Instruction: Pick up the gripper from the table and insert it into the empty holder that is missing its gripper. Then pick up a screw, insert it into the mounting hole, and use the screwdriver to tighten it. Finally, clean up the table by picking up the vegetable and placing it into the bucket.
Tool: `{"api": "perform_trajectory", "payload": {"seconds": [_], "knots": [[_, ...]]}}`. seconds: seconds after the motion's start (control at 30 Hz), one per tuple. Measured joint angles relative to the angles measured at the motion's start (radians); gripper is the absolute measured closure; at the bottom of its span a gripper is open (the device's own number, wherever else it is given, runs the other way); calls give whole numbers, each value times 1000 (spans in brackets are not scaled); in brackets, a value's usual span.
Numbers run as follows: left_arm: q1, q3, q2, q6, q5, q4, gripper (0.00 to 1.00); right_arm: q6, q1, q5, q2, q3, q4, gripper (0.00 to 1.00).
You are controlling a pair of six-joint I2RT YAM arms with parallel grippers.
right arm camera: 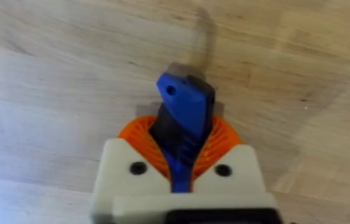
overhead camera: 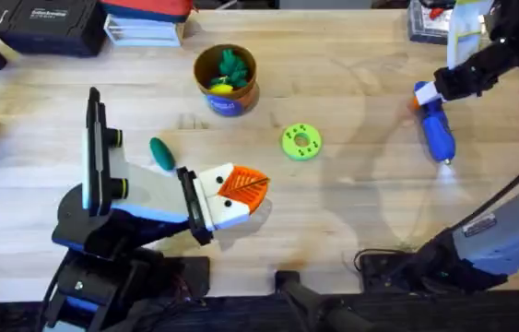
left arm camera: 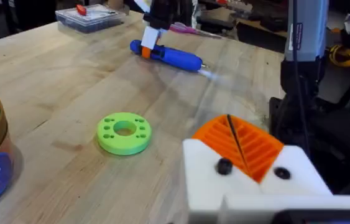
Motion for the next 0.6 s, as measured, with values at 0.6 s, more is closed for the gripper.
{"api": "perform_trajectory", "payload": {"seconds": [0.6], "knots": [[0, 0, 0, 0, 0, 0, 997, 96, 4, 43, -93, 28, -73, 972]]}}
